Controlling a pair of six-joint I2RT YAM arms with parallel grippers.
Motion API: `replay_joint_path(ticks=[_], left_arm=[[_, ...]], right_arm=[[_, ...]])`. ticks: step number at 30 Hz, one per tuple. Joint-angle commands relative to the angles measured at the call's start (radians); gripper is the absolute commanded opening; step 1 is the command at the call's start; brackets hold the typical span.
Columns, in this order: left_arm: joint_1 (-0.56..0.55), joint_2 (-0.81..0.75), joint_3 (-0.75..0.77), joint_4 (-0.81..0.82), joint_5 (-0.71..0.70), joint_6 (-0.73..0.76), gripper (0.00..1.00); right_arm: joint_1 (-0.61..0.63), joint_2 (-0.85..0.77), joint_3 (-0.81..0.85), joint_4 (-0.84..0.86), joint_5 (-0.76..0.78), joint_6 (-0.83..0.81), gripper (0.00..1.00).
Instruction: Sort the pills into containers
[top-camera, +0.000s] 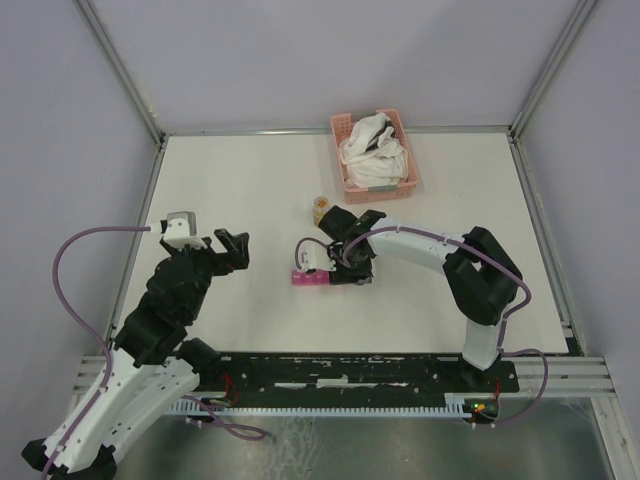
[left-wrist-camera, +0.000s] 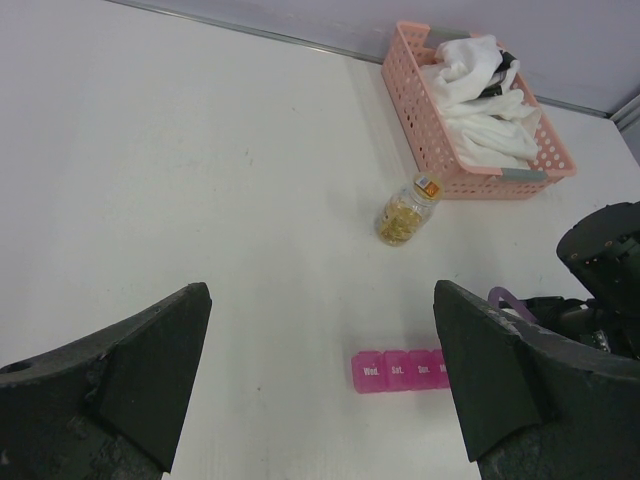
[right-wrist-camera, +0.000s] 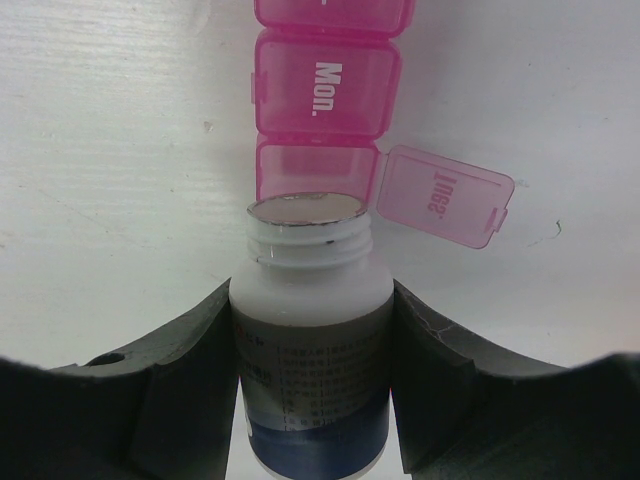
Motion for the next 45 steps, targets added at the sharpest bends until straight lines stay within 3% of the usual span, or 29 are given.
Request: replay_joint_path(ticks=[1,45], left_arm=[[0.008,-0.006,0.003,0.029,0.004,0.038,0.99],[0.009,-0.006,0.002,0.030,0.007,0.040,0.99]], right_arm=[[0.010,0.008,0.047,-0.013,0.032,0.012,0.01],[0.034,0.041,0.099,-0.059,0.112,0.023,0.01]])
